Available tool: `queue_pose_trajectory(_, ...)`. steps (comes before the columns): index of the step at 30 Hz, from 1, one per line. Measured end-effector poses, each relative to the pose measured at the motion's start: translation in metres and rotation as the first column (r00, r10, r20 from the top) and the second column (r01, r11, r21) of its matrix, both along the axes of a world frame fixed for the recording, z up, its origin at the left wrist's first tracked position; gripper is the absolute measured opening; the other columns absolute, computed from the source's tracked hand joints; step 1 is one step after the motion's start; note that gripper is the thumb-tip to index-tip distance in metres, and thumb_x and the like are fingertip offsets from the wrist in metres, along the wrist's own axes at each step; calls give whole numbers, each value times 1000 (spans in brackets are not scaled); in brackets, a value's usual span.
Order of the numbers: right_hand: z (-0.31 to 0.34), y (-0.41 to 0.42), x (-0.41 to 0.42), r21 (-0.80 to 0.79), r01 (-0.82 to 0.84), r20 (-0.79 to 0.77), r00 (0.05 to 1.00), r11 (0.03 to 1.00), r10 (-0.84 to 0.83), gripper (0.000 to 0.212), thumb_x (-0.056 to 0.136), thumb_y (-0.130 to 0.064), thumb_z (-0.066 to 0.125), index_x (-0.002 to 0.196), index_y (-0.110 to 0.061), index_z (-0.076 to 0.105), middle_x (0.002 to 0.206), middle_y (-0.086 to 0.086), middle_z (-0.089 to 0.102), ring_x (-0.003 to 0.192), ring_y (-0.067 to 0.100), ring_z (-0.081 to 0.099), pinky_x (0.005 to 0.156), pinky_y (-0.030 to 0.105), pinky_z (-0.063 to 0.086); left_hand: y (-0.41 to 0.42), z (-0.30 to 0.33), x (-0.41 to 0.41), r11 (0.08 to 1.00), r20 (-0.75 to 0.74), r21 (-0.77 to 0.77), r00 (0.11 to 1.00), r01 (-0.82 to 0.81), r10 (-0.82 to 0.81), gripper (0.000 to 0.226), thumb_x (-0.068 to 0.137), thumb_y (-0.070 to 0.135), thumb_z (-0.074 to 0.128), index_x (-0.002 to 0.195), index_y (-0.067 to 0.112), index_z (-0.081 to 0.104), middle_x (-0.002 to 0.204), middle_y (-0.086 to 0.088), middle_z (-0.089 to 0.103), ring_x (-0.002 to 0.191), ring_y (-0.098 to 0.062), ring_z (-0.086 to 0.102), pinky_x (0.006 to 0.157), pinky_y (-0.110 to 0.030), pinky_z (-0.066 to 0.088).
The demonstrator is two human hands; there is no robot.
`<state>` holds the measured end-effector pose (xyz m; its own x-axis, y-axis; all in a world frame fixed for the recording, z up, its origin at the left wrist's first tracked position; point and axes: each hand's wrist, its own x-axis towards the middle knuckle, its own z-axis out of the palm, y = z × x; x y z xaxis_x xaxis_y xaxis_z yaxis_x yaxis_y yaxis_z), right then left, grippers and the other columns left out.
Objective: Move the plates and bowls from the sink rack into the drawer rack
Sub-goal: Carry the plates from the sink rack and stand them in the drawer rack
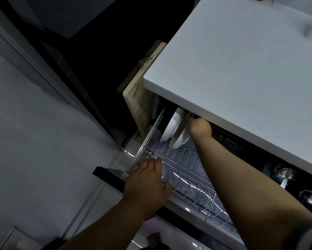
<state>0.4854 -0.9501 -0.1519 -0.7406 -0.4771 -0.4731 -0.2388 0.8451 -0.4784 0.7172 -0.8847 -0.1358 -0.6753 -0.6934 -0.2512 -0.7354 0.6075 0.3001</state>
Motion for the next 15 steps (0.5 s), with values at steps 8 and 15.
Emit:
queue_pose_trajectory(8, -11, -4, 9, -9, -28, 15, 999, 1000, 28, 52, 97, -45, 42, 111, 1, 62, 118, 23, 63, 113, 39, 56, 90, 34, 43, 6, -4, 11, 999, 8, 50, 1000, -19, 19, 71, 80, 57, 30, 141, 21, 32, 135, 4, 48, 124, -14, 42, 108, -35, 31)
queue_pose_trajectory(15, -25, -12, 8, 4, -15, 51, 999, 1000, 15, 59, 96, -49, 43, 126, 1, 51, 128, 23, 57, 124, 38, 48, 98, 38, 42, 8, -6, 12, 999, -42, 27, 998, -36, 37, 70, 76, 55, 33, 133, 17, 45, 123, 0, 59, 112, -19, 53, 101, -37, 40)
